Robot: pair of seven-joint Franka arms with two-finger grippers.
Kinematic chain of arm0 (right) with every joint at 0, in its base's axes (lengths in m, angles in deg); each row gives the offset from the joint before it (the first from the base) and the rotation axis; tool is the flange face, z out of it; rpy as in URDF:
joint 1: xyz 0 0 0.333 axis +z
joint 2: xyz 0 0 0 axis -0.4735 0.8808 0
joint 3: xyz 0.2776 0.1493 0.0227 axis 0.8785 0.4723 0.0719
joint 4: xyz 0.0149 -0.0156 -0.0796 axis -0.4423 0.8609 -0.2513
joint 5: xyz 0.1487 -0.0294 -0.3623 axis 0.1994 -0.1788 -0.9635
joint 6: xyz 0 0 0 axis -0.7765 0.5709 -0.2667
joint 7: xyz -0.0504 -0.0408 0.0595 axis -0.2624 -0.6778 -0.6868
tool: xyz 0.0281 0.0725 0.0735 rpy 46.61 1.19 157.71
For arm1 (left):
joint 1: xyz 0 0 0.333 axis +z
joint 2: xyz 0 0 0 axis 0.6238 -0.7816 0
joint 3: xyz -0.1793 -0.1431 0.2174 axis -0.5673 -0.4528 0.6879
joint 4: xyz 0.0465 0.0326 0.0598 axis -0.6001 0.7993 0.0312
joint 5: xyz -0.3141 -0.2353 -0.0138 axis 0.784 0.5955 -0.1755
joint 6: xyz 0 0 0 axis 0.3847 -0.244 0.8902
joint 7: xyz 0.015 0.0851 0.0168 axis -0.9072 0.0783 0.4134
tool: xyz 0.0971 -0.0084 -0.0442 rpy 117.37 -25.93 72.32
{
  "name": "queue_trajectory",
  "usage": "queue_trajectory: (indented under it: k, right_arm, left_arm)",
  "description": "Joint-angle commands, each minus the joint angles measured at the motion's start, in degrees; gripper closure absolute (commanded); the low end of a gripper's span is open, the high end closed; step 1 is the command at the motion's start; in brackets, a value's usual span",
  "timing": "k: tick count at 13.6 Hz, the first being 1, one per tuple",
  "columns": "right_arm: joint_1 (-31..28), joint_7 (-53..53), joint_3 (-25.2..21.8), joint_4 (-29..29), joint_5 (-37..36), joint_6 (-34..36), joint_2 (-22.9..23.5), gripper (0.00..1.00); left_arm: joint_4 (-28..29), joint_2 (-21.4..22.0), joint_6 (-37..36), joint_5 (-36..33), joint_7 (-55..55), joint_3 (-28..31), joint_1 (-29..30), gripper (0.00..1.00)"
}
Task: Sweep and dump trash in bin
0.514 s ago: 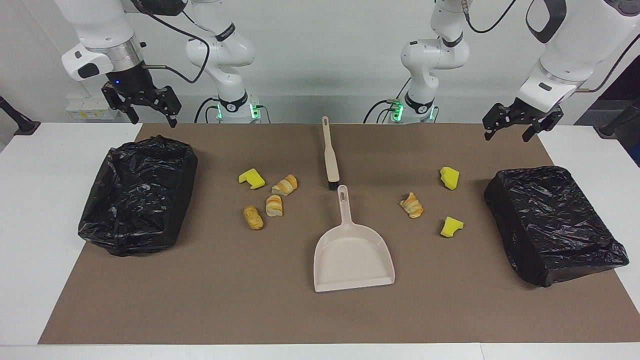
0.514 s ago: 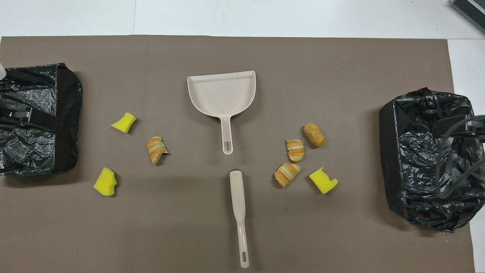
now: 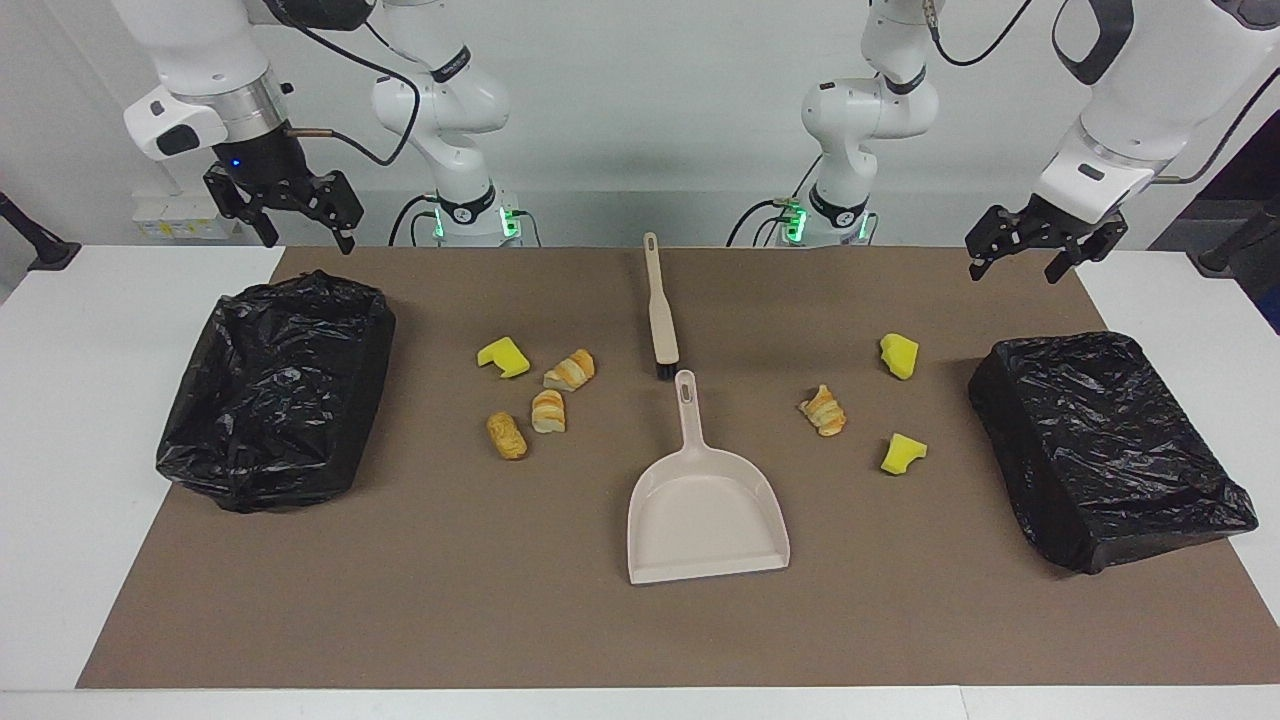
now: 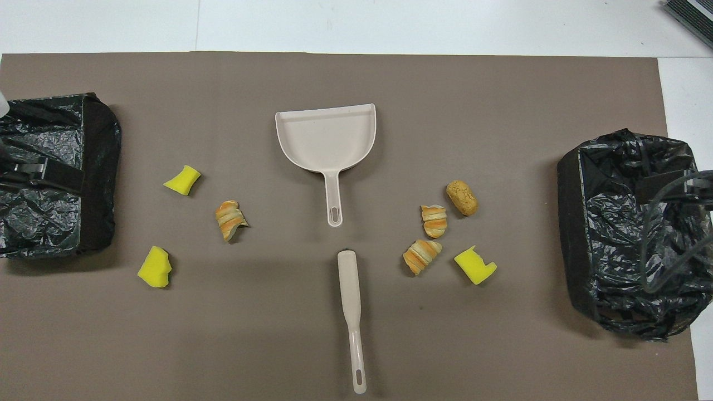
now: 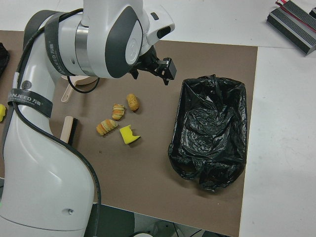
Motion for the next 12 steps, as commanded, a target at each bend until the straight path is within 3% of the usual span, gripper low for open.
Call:
queue_trajectory:
  k: [1, 9, 12]
  right_arm:
    - [-0.68, 1.56, 0.3, 1.75, 0.2, -1.16, -1.35, 0.0]
    - [-0.68, 1.65, 0.3, 1.75, 0.2, -1.25, -1.35, 0.0]
    - [-0.76, 1.65, 0.3, 1.75, 0.2, -1.25, -1.35, 0.0]
  left_arm:
    - [0.55, 0.3, 0.87, -0.1, 0.27, 0.58, -0.87, 0.0]
    - [0.81, 1.53, 3.32, 0.25, 1.59, -0.12, -0.78, 0.0]
    - [2.66, 2.32, 4.03, 4.03, 4.05, -0.12, -0.17, 0.0]
